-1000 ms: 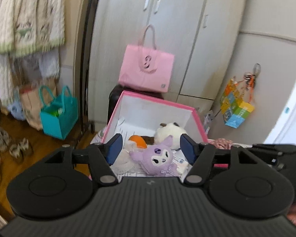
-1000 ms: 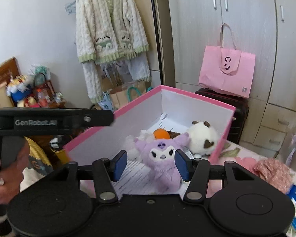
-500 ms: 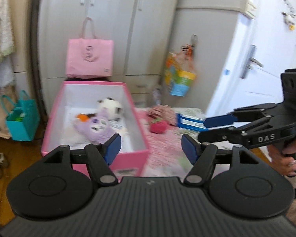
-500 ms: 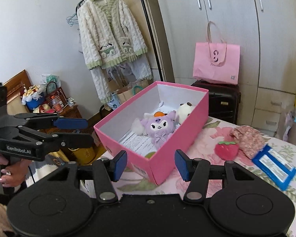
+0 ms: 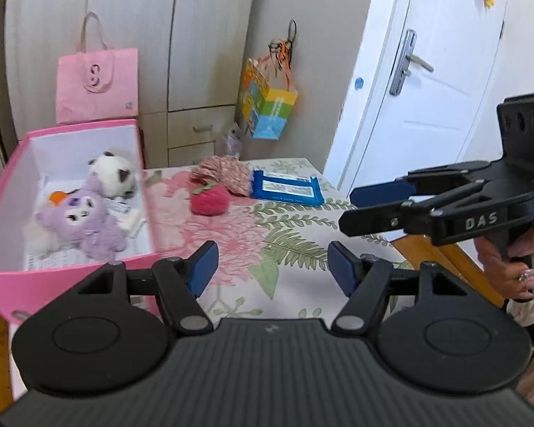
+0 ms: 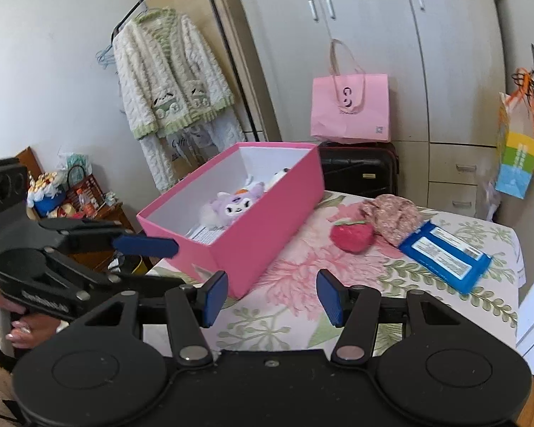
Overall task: Organize soft objects
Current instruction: 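Grasp the pink strawberry plush with the left gripper while the right grasps the floral scrunchie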
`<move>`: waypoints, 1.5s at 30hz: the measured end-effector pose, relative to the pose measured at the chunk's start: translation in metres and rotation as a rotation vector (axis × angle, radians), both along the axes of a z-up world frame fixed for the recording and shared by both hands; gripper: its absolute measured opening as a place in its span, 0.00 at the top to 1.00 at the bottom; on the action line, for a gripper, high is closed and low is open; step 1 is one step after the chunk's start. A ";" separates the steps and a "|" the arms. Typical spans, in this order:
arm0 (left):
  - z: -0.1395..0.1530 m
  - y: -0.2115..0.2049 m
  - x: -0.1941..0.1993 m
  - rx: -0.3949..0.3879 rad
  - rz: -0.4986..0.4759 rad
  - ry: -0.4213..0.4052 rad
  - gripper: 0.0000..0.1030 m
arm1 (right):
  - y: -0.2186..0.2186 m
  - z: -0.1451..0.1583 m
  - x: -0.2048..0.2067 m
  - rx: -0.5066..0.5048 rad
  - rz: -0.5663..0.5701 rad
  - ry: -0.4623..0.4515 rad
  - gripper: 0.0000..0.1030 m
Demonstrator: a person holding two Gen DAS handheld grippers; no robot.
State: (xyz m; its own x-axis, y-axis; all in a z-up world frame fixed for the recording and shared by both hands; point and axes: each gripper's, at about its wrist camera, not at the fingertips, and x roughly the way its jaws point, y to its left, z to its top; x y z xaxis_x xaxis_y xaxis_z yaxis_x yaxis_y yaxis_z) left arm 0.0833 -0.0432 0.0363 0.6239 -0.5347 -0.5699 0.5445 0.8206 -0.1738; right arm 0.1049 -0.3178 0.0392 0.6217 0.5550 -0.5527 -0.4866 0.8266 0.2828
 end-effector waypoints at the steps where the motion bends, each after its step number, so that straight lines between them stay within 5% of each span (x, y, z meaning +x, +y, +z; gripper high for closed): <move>1: -0.004 -0.007 0.005 0.004 0.002 0.005 0.35 | -0.004 -0.002 0.003 0.006 -0.001 -0.002 0.41; 9: -0.022 -0.049 0.038 0.040 0.089 -0.100 0.35 | -0.033 -0.017 0.033 0.016 -0.053 -0.063 0.40; 25: -0.082 -0.102 0.133 0.099 0.266 -0.133 0.35 | -0.046 -0.069 0.156 0.001 -0.089 -0.109 0.40; 36: -0.117 -0.104 0.182 0.171 0.392 -0.037 0.35 | -0.025 -0.109 0.233 -0.049 -0.022 -0.023 0.33; 45: -0.128 -0.105 0.192 0.186 0.406 0.002 0.37 | -0.013 -0.132 0.264 -0.092 -0.005 0.023 0.29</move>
